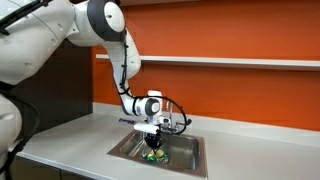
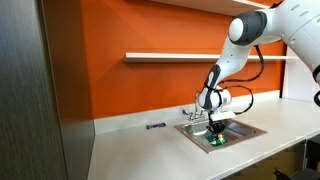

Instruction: Put the green packet in the sink

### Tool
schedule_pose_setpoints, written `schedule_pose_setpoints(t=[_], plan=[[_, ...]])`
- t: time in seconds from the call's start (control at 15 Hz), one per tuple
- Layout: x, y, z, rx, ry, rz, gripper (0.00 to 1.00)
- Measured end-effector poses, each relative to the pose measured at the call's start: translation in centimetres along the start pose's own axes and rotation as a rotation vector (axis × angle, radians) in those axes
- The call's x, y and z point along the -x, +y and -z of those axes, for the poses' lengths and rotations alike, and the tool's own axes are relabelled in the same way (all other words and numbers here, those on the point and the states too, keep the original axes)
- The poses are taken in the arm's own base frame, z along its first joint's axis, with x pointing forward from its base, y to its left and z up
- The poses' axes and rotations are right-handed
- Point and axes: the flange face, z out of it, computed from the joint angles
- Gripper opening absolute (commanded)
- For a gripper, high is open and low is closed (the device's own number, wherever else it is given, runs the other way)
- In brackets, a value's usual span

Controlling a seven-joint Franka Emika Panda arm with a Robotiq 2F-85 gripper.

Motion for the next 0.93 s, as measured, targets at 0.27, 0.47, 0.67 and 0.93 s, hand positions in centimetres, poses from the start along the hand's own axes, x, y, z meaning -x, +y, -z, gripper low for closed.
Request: schedule_pose_setpoints(t=[0.27, 0.47, 0.67, 0.93], plan=[[0.0, 0.0, -0.2, 0.0, 0.004, 0.0, 0.54], [-0.2, 0.0, 0.3, 0.0, 0.021, 0.0, 0.78], [-0.6, 0.1, 2.0, -0.004, 0.05, -0.003, 0.99], [-1.2, 0.7, 5.8, -0.008, 0.107, -0.019, 1.0]])
